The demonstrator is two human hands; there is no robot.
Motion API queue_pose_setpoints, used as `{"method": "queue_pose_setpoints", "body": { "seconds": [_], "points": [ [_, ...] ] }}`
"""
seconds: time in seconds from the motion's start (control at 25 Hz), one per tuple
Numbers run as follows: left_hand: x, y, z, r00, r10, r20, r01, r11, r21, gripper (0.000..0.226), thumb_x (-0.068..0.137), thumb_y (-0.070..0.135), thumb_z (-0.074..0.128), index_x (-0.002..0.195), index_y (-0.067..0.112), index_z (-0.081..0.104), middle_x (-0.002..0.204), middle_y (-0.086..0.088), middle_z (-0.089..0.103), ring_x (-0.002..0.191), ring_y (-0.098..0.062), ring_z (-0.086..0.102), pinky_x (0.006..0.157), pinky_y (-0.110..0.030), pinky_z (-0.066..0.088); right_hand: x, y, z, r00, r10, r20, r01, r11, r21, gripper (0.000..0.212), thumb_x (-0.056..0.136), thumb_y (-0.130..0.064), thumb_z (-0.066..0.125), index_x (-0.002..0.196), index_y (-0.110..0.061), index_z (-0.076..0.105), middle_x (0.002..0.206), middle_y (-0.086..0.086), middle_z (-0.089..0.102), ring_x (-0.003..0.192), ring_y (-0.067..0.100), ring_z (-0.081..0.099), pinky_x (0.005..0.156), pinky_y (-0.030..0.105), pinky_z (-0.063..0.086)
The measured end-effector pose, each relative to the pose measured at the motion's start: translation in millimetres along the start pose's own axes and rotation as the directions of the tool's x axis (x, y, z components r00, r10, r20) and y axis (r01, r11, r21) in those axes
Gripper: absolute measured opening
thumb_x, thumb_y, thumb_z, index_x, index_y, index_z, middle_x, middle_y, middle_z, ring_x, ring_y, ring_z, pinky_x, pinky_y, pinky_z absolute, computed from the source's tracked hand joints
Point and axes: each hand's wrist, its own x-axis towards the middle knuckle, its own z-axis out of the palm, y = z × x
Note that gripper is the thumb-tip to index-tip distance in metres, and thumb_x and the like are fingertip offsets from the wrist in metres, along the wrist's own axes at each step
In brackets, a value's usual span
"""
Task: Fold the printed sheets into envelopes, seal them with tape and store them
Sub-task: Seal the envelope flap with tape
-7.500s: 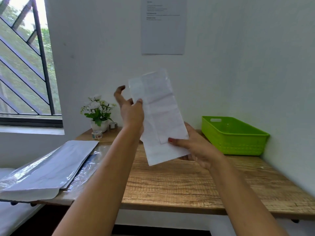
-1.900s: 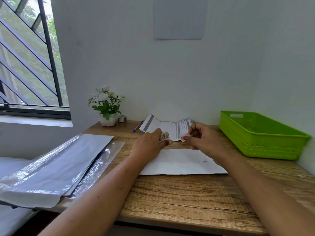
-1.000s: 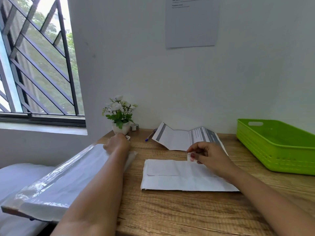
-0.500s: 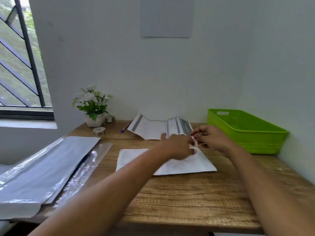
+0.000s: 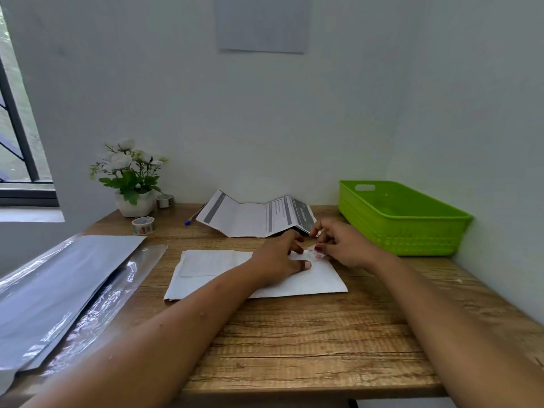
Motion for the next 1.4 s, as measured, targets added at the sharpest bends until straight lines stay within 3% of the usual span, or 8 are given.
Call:
{"method": "queue_pose_setpoints", "body": {
  "seconds": [0.16,0.28,0.48,0.92,1.12,1.28,1.4],
  "points": [
    [2,-2,3,0.999,0.023,-0.028,-0.022,0.999,0.049,0.059,0.085,0.038,0.065,0.135,0.029,0.036,0.127,0.007,0.058,0.115,-0.017,0.052,0.099,-0.037,0.044,1,-3,4,0.999,-0.017,-0.046,0.016,0.999,-0.033,0.027,0.087,-0.002,0.062,0.108,-0.017,0.054,0.094,0.011,0.070,0.072,0.012,0.058,0.065,0.021,0.043],
    [2,-4,4,0.998,0.050,-0.042,-0.047,0.997,0.054,0.048,0.085,0.038,0.064,0.128,0.031,0.045,0.125,0.007,0.059,0.114,-0.016,0.053,0.098,-0.037,0.045,-1,-2,7,0.996,0.003,-0.087,-0.004,1.000,-0.016,0.031,0.086,0.000,0.063,0.112,-0.015,0.054,0.092,0.012,0.071,0.068,0.008,0.057,0.061,0.019,0.040],
    [3,-5,7,0.996,0.070,-0.063,-0.061,0.988,0.142,0.039,0.088,0.040,0.060,0.124,0.031,0.053,0.128,0.007,0.056,0.114,-0.014,0.051,0.098,-0.036,0.044,-3,-3,12,0.987,0.020,-0.158,-0.022,1.000,-0.012,0.036,0.084,-0.001,0.066,0.114,-0.016,0.054,0.090,0.011,0.072,0.079,0.015,0.063,0.073,0.024,0.046],
    [9,-12,13,0.999,0.045,-0.028,-0.035,0.960,0.279,0.047,0.091,0.048,0.050,0.134,0.030,0.047,0.137,0.003,0.049,0.127,-0.019,0.041,0.107,-0.038,0.033,-1,-5,20,0.978,0.026,-0.206,-0.035,0.999,-0.041,0.049,0.083,-0.001,0.066,0.126,-0.020,0.052,0.084,0.003,0.072,0.077,0.007,0.064,0.065,0.010,0.040],
    [13,-14,15,0.999,0.048,-0.005,-0.043,0.936,0.348,0.048,0.092,0.051,0.045,0.134,0.028,0.049,0.138,0.004,0.049,0.130,-0.019,0.038,0.109,-0.039,0.031,-1,-6,22,0.976,0.009,-0.219,-0.027,0.997,-0.078,0.047,0.082,0.000,0.066,0.124,-0.020,0.056,0.084,0.004,0.073,0.082,0.012,0.067,0.078,0.023,0.050],
    [12,-12,16,0.999,0.053,0.000,-0.049,0.918,0.394,0.047,0.094,0.049,0.041,0.134,0.027,0.050,0.139,0.003,0.048,0.130,-0.021,0.037,0.108,-0.041,0.032,2,-5,23,0.973,0.013,-0.230,-0.031,0.997,-0.072,0.056,0.080,0.001,0.067,0.129,-0.021,0.054,0.084,0.003,0.072,0.081,0.011,0.066,0.068,0.016,0.044],
    [11,-9,17,0.997,0.074,0.007,-0.069,0.896,0.438,0.047,0.095,0.047,0.038,0.135,0.026,0.049,0.138,0.001,0.049,0.129,-0.022,0.039,0.108,-0.039,0.030,3,-4,27,0.973,0.003,-0.232,-0.016,0.998,-0.054,0.062,0.079,0.001,0.067,0.135,-0.022,0.051,0.089,0.002,0.072,0.084,0.012,0.066,0.076,0.021,0.049]
  ]
}}
